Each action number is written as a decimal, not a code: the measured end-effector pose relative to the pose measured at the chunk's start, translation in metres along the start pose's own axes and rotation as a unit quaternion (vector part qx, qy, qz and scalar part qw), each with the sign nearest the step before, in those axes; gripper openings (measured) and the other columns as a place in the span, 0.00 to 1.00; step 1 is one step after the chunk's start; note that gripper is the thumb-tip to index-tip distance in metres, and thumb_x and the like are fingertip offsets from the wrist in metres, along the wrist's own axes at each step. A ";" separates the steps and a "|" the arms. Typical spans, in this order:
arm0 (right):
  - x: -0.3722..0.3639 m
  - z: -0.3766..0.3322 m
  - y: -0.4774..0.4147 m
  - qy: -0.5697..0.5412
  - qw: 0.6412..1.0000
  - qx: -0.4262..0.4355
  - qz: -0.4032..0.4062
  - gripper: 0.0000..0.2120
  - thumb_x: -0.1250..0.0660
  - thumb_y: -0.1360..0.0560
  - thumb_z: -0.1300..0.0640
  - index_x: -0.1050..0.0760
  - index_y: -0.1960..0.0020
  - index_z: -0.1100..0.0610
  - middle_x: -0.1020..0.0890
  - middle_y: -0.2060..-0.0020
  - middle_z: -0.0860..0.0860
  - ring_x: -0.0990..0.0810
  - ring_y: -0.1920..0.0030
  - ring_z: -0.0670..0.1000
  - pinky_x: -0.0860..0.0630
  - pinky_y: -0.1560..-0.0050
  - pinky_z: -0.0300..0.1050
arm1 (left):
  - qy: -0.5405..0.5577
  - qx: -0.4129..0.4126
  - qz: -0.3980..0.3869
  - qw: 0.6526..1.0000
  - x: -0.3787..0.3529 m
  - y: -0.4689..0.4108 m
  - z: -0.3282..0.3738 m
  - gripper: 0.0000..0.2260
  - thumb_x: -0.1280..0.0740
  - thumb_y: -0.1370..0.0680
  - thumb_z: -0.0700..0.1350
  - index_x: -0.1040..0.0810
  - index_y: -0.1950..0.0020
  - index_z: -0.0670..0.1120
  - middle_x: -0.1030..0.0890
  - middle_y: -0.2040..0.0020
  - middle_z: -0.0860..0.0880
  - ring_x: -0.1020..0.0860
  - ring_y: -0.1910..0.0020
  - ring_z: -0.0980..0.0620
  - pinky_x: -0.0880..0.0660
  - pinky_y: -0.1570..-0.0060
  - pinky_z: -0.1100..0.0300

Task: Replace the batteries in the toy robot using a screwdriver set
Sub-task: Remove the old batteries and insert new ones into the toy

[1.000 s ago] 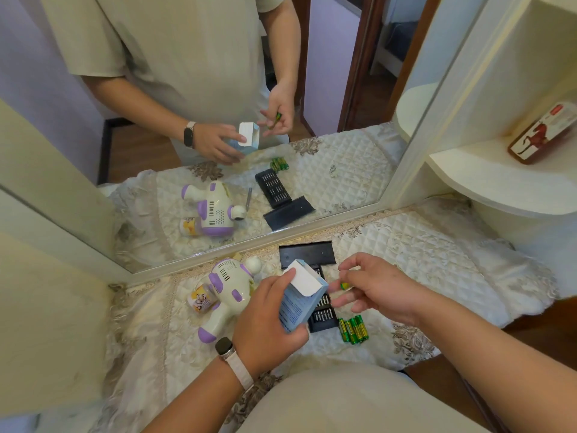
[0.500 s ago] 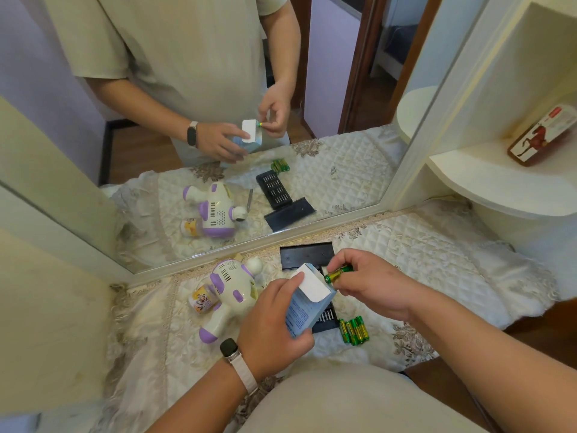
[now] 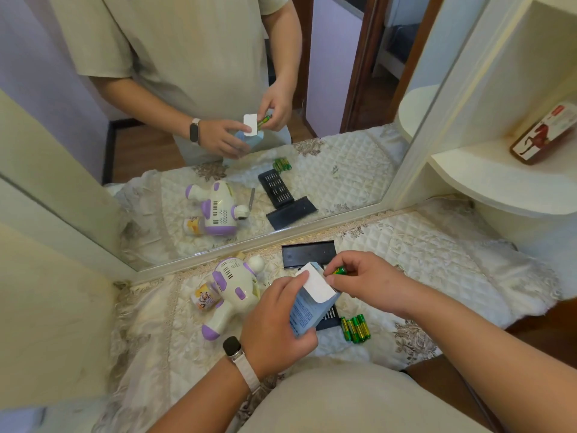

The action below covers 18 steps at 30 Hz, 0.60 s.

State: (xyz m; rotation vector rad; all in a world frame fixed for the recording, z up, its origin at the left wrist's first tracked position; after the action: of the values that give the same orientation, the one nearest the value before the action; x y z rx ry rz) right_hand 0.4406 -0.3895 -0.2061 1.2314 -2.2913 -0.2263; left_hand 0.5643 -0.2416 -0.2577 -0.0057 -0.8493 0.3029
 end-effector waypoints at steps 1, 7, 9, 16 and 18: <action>-0.001 0.000 0.000 -0.018 1.000 -0.001 -0.008 0.03 0.30 0.25 0.55 0.20 0.51 0.51 0.24 0.65 0.48 0.28 0.67 0.43 0.30 0.65 0.35 | 0.001 -0.001 0.003 1.000 0.000 0.000 0.001 0.40 0.29 0.34 0.53 0.43 0.25 0.57 0.31 0.37 0.55 0.32 0.44 0.61 0.29 0.57 0.71; -0.003 -0.001 0.008 0.017 0.999 0.031 -0.031 0.12 0.30 0.25 0.50 0.26 0.43 0.48 0.25 0.63 0.46 0.27 0.64 0.42 0.27 0.60 0.38 | -0.004 0.003 0.018 1.000 0.000 0.002 0.008 0.44 0.30 0.34 0.52 0.49 0.23 0.59 0.30 0.38 0.55 0.29 0.44 0.58 0.24 0.57 0.65; -0.003 -0.002 0.013 0.082 0.995 0.045 -0.034 0.17 0.29 0.27 0.45 0.29 0.41 0.45 0.26 0.60 0.45 0.28 0.65 0.41 0.27 0.59 0.39 | -0.006 0.007 0.022 1.000 -0.002 0.002 0.013 0.45 0.29 0.34 0.52 0.51 0.22 0.60 0.29 0.38 0.55 0.28 0.44 0.57 0.22 0.58 0.62; 0.015 0.005 0.017 0.084 0.993 0.065 0.052 0.09 0.31 0.25 0.50 0.27 0.46 0.45 0.24 0.64 0.45 0.28 0.68 0.40 0.26 0.60 0.44 | -0.022 0.032 0.008 0.999 -0.012 -0.003 0.037 0.47 0.27 0.34 0.50 0.53 0.23 0.59 0.28 0.36 0.53 0.32 0.42 0.61 0.34 0.50 0.73; 0.022 0.008 0.021 0.057 0.995 0.070 0.042 0.10 0.30 0.26 0.48 0.27 0.46 0.44 0.24 0.64 0.44 0.28 0.69 0.40 0.26 0.62 0.42 | -0.021 0.044 0.012 0.999 -0.015 -0.005 0.044 0.47 0.27 0.34 0.50 0.53 0.23 0.60 0.28 0.36 0.54 0.35 0.43 0.65 0.38 0.51 0.76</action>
State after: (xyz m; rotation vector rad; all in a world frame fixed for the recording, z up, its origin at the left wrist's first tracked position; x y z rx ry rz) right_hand 0.4114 -0.3968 -0.1969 1.1804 -2.2863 0.0350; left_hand 0.5239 -0.2556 -0.2384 0.0732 -0.8775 0.3634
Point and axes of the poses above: each hand's wrist, its own y-axis away from the middle knuckle, its own x-axis out of the back of the hand, z = x × y, the point moved 3 cm from there along -y, towards the middle knuckle
